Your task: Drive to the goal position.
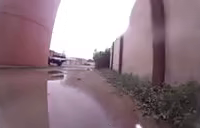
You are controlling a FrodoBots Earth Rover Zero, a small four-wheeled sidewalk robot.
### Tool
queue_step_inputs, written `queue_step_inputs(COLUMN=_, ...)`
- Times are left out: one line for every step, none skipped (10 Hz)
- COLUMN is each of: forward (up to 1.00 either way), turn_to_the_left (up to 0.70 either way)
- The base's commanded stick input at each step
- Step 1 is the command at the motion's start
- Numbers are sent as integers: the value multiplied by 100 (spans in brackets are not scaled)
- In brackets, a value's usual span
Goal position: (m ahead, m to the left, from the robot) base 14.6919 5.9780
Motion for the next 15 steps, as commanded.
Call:
queue_step_inputs(forward=70, turn_to_the_left=1)
queue_step_inputs(forward=70, turn_to_the_left=1)
queue_step_inputs(forward=70, turn_to_the_left=4)
queue_step_inputs(forward=70, turn_to_the_left=29)
queue_step_inputs(forward=70, turn_to_the_left=17)
queue_step_inputs(forward=70, turn_to_the_left=1)
queue_step_inputs(forward=70, turn_to_the_left=1)
queue_step_inputs(forward=70, turn_to_the_left=1)
queue_step_inputs(forward=70, turn_to_the_left=1)
queue_step_inputs(forward=70, turn_to_the_left=1)
queue_step_inputs(forward=70, turn_to_the_left=1)
queue_step_inputs(forward=70, turn_to_the_left=1)
queue_step_inputs(forward=70, turn_to_the_left=1)
queue_step_inputs(forward=70, turn_to_the_left=1)
queue_step_inputs(forward=70, turn_to_the_left=1)
